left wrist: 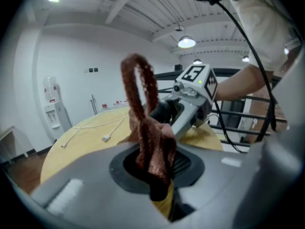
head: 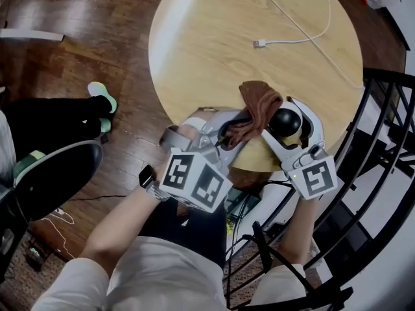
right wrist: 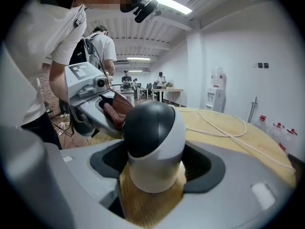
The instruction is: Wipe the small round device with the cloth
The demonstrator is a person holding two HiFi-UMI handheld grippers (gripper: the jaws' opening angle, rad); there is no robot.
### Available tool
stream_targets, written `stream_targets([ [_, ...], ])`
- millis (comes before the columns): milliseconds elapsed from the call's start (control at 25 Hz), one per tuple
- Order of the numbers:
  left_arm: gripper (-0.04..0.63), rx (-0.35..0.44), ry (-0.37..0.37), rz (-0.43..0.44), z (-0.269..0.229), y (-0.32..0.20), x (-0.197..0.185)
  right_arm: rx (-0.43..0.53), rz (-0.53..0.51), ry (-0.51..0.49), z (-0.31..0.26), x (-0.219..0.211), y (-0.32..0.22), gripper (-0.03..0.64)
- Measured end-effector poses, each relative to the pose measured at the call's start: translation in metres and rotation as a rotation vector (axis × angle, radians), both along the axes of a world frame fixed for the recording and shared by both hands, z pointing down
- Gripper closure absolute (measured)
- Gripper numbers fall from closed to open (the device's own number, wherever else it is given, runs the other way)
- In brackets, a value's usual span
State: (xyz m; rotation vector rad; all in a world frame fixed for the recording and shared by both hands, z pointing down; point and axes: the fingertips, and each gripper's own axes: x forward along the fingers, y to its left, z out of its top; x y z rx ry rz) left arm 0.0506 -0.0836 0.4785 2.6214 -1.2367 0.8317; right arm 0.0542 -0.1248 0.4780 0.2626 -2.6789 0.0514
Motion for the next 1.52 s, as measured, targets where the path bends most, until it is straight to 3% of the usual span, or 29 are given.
stream_targets([
  [80,0.523,-0.003,-0.055,0.022,0.010,0.005,-0.004,0.010,0.048,-0.009,-0.001,-0.001,-0.003,0.275],
  [160,0.522,-0.024,-0.060,-0.005,0.010,0.006,-0.012,0.023,0.119,-0.011,-0.002,0.000,-0.007,0.275],
  [280,0.522,-0.010,0.011,-0.144,-0.011,-0.006,-0.036,0.055,0.261,-0.003,-0.001,0.003,-0.015,0.276],
  [440,0.522,0.116,0.042,-0.341,-0.053,-0.038,-0.069,0.036,0.550,0.010,0.006,0.017,-0.032,0.276],
  [520,0.522,0.107,0.029,-0.350,-0.053,-0.050,-0.067,0.033,0.632,0.007,0.008,0.020,-0.033,0.275],
  [600,0.522,0.059,0.047,-0.302,-0.047,-0.058,-0.052,0.041,0.674,0.013,0.009,0.022,-0.032,0.275],
  [840,0.522,-0.050,0.128,-0.027,-0.055,-0.042,0.016,0.046,0.664,0.008,0.007,0.017,-0.032,0.275],
  [960,0.522,-0.009,0.180,0.126,-0.084,-0.020,0.047,0.055,0.661,0.002,0.007,0.019,-0.032,0.274],
  [1000,0.522,0.023,0.174,0.164,-0.093,-0.015,0.054,0.057,0.665,0.001,0.007,0.020,-0.032,0.273],
  [1040,0.522,0.072,0.118,0.187,-0.098,-0.014,0.057,0.056,0.670,-0.001,0.007,0.021,-0.032,0.273],
  [1160,0.522,0.212,-0.210,0.199,-0.081,-0.020,0.052,0.038,0.676,-0.011,0.010,0.022,-0.033,0.273],
  [1200,0.522,0.215,-0.259,0.194,-0.071,-0.022,0.049,0.029,0.673,-0.012,0.013,0.023,-0.032,0.273],
  [1520,0.523,0.146,-0.163,0.037,-0.049,-0.029,0.017,0.040,0.590,-0.010,0.010,0.021,-0.031,0.273],
])
